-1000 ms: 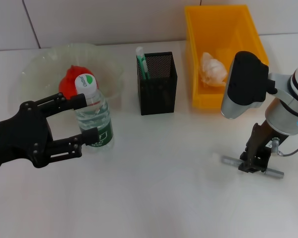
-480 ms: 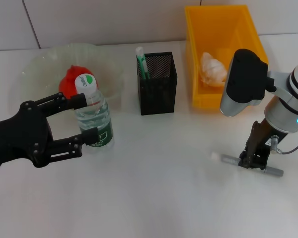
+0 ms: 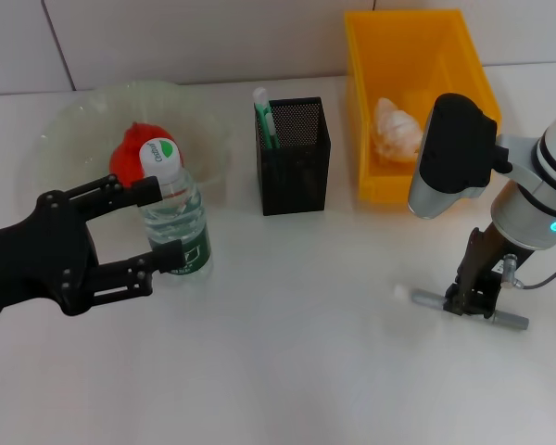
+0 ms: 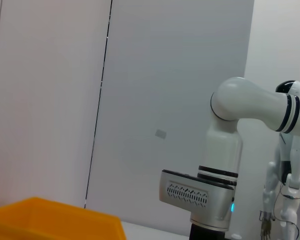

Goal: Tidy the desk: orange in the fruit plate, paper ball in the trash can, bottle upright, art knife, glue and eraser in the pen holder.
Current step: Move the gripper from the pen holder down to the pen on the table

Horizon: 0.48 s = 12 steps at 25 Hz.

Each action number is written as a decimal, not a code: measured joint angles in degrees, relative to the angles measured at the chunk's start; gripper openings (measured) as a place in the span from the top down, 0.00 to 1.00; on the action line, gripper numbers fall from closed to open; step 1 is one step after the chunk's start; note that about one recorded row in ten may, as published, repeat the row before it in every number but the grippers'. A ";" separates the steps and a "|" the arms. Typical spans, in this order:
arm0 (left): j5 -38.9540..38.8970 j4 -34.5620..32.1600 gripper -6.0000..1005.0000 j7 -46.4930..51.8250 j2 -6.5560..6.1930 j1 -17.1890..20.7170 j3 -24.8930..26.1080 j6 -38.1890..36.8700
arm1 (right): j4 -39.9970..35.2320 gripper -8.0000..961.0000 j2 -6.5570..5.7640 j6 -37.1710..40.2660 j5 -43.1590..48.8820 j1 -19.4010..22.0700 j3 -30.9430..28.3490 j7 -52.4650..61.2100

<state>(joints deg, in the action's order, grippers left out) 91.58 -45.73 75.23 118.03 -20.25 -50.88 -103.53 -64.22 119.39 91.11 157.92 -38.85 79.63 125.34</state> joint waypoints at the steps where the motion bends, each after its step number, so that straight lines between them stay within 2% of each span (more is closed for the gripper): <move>1: 0.00 -0.04 0.20 0.00 0.00 0.07 0.00 0.00 | -0.06 0.90 0.01 -0.01 -0.01 0.04 0.00 0.01; 12: 0.00 -0.24 0.20 0.00 0.08 0.38 0.00 -0.18 | -0.29 0.90 0.05 -0.26 -0.07 0.00 0.02 0.38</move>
<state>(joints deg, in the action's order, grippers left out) 91.58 -45.97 75.23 118.12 -19.86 -50.88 -103.71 -64.51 119.45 90.85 157.85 -38.86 79.64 125.73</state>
